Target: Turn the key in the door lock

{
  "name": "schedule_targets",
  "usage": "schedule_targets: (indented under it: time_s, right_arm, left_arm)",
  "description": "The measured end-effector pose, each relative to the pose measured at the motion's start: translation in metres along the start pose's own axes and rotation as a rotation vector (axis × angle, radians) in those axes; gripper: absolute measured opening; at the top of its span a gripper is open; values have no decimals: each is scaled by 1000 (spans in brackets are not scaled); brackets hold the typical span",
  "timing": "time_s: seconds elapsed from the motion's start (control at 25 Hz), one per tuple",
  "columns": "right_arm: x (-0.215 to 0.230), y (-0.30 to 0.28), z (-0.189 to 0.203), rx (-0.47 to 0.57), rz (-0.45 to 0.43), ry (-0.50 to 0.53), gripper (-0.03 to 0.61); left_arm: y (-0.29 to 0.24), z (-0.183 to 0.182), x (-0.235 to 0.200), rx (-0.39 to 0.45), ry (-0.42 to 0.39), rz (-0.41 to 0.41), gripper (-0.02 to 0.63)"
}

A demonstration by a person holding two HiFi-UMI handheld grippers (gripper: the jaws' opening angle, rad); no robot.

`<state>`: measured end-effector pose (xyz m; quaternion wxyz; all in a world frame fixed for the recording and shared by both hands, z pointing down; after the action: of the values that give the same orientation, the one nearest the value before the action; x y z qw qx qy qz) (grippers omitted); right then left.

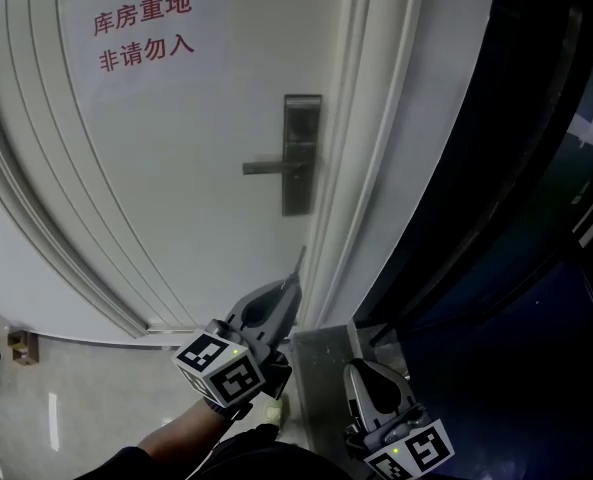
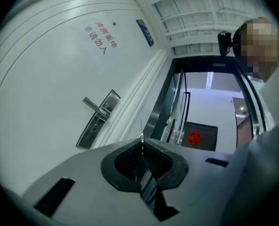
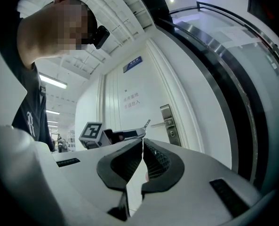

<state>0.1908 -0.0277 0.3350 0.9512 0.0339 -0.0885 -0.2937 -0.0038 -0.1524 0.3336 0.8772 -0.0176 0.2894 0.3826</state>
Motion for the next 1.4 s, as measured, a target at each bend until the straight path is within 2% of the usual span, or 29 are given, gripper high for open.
schedule_targets:
  time_s: [0.12, 0.44, 0.76, 1.04, 1.4]
  right_arm:
    - [15, -26, 0, -4, 3, 12, 15]
    - [53, -88, 2, -20, 33, 6, 15]
    - [76, -126, 12, -42, 57, 5, 15]
    - [88, -135, 14, -54, 74, 13, 15]
    - [94, -130, 14, -69, 92, 18, 15]
  left_arm:
    - [-29, -2, -27, 5, 93, 8, 8]
    - [-99, 2, -111, 13, 484, -32, 8]
    - [-142, 10, -156, 25, 714, -114, 8]
    - [-158, 13, -164, 80, 787, -131, 8]
    - [-164, 12, -165, 108, 816, -139, 8]
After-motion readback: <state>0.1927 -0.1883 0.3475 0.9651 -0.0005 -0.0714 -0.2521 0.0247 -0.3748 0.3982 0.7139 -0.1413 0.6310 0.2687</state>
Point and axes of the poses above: the fingertips, and each gripper's own axes: y backward along the fingers, x to its right, z out of its underside, the point moved 9 cm from there along y, backward along the fingers, and after that the axes turned 4 degrees about y, right-handed, at the moved point
